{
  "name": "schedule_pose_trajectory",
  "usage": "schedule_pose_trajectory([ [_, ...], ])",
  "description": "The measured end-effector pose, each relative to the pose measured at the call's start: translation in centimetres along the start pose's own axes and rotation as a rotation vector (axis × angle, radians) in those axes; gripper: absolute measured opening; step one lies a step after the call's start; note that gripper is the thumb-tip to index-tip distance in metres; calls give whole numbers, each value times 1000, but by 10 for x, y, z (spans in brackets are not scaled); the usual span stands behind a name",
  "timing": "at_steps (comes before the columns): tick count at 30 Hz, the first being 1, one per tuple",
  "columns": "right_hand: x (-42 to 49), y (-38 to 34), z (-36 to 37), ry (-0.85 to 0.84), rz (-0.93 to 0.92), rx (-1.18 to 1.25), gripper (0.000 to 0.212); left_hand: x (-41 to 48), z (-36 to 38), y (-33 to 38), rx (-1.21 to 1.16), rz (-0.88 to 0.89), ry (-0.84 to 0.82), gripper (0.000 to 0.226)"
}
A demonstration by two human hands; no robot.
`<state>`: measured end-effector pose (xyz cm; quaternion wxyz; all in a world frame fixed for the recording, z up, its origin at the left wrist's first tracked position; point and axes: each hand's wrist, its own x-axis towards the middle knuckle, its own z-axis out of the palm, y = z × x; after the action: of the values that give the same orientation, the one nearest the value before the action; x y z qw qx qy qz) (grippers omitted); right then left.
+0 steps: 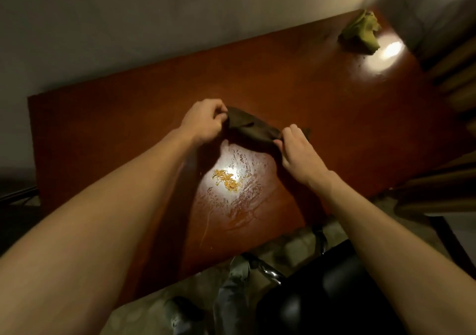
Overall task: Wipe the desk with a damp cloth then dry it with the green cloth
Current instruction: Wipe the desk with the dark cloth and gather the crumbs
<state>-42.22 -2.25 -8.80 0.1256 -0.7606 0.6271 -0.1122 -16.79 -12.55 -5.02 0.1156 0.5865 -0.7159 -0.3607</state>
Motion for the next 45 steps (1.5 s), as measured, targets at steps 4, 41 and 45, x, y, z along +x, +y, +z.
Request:
schedule_pose_trajectory([
  [4, -9, -7, 42, -31, 99, 140, 29, -15, 26, -39, -42, -108, -36, 12],
  [41, -94, -82, 57, -181, -218, 201, 56, -130, 23, -102, 360, 281, -36, 27],
  [45, -55, -68, 50, -371, -544, -79, 95, -122, 38, -93, 362, 409, -58, 12],
])
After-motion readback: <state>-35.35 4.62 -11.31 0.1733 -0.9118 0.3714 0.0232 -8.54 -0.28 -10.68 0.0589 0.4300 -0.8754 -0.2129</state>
